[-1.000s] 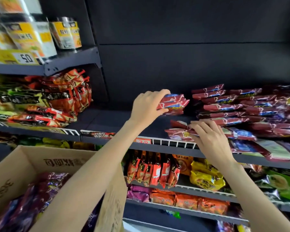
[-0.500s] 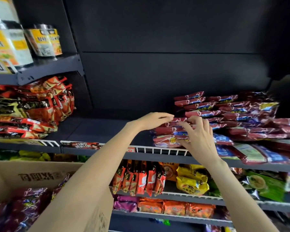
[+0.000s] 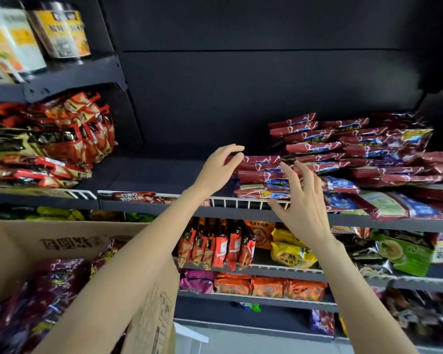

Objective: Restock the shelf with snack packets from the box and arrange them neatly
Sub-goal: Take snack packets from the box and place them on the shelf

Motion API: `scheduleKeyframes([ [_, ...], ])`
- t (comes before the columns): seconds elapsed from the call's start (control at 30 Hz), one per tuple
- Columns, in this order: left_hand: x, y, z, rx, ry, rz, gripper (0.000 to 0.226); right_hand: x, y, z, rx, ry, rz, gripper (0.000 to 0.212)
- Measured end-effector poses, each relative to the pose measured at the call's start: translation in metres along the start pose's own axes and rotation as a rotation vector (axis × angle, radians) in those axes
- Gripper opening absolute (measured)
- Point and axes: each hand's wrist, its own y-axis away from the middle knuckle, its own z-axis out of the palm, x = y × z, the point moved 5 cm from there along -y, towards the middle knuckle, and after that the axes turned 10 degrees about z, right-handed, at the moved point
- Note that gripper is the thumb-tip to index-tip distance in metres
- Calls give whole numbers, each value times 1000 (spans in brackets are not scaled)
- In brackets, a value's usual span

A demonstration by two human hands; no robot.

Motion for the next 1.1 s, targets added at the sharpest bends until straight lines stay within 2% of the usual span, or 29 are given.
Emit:
scheduleKeyframes([
  [0.07,2,9,-7,45,-51,17,33,-9,8,-8,80,-23,-58,65],
  [0.17,18,28,-26,156,-139,115,29,-30,22,-25,259,-142,-173,41],
  [0.27,36,67,-54,236,-283,214,24,-63,40,-29,328,-258,-305,23],
  [0.37,41,123,-88,248,-509,329,24,-108,62,-12,216,-360,-423,19],
  [0.47,31,186,-126,190,-714,384,23,-158,83,16,-8,-416,-472,19],
  [0.57,-1,248,-170,53,-810,257,23,-209,104,56,-300,-371,-491,17],
  [0.67,-53,303,-214,-157,-818,-38,21,-258,126,102,-584,-266,-541,18],
  [0.73,-94,340,-242,-246,-805,-234,19,-291,140,135,-687,-153,-602,24],
  [0.8,-132,372,-264,-279,-792,-349,23,-319,153,174,-781,-79,-603,28],
  [0.97,-220,421,-279,-400,-728,-521,38,-347,181,280,-855,160,-500,37],
  [1.1,-270,430,-259,-512,-674,-545,54,-346,190,327,-781,314,-484,44],
])
